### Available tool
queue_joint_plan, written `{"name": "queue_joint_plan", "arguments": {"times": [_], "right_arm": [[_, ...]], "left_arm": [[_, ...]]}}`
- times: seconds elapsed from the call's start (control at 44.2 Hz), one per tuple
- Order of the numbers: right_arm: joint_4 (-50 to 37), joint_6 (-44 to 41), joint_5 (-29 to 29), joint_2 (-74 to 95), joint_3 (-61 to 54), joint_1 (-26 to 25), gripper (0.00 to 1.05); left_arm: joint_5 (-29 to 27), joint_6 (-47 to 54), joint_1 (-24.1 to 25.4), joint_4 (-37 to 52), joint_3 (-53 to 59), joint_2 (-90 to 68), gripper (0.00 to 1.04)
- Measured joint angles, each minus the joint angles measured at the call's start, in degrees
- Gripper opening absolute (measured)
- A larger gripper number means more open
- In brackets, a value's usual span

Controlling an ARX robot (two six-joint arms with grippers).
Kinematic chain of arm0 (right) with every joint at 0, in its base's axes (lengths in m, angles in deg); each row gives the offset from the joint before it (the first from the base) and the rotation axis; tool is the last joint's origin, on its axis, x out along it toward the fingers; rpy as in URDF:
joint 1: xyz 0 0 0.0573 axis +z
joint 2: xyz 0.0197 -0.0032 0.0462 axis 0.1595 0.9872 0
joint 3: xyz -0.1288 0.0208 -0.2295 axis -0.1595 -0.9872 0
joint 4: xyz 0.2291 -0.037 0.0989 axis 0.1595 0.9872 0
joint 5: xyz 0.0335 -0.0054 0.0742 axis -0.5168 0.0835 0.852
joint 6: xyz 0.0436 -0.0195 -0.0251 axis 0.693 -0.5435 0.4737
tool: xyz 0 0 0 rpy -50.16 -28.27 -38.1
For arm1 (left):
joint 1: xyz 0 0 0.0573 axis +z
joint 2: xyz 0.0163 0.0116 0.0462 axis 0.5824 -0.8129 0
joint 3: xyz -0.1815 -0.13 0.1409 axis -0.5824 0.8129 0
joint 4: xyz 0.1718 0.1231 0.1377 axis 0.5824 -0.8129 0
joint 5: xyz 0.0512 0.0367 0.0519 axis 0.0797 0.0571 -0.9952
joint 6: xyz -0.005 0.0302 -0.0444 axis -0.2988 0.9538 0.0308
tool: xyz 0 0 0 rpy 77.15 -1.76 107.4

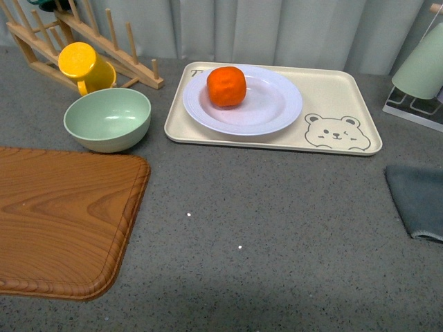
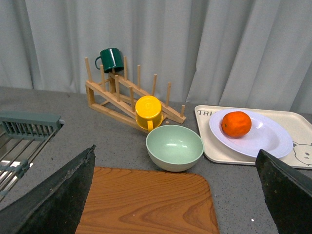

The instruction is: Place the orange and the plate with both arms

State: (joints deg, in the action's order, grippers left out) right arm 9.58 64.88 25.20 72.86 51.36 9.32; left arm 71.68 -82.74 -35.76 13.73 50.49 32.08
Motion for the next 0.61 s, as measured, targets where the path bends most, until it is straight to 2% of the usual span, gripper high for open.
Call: {"name": "queue_joint_plan", "arguments": {"times": [0.181,0.294,0.475,0.543,0.611], "right_arm": [[2.82,0.00,-0.02,-2.82,0.02,0.00,0.01],[12.00,-0.02,0.09,-10.19,0.04,0.00,0.01],[12.55,-0.04,0.09,-12.17,0.04,0.00,0.01],[12.57,-0.07,0.09,-12.17,0.04,0.00,0.11],[12.57,-0.07,0.11,-12.20,0.04,0.00,0.25]], "left_arm": [[0.00,0.00,0.00,0.00,0.00,0.00,0.98],[-0.02,0.00,0.00,0.00,0.00,0.00,0.98],[0.00,0.00,0.00,0.00,0.00,0.00,0.98],[0.00,0.00,0.00,0.00,0.00,0.00,0.98],[0.00,0.00,0.00,0.00,0.00,0.00,0.98]]}}
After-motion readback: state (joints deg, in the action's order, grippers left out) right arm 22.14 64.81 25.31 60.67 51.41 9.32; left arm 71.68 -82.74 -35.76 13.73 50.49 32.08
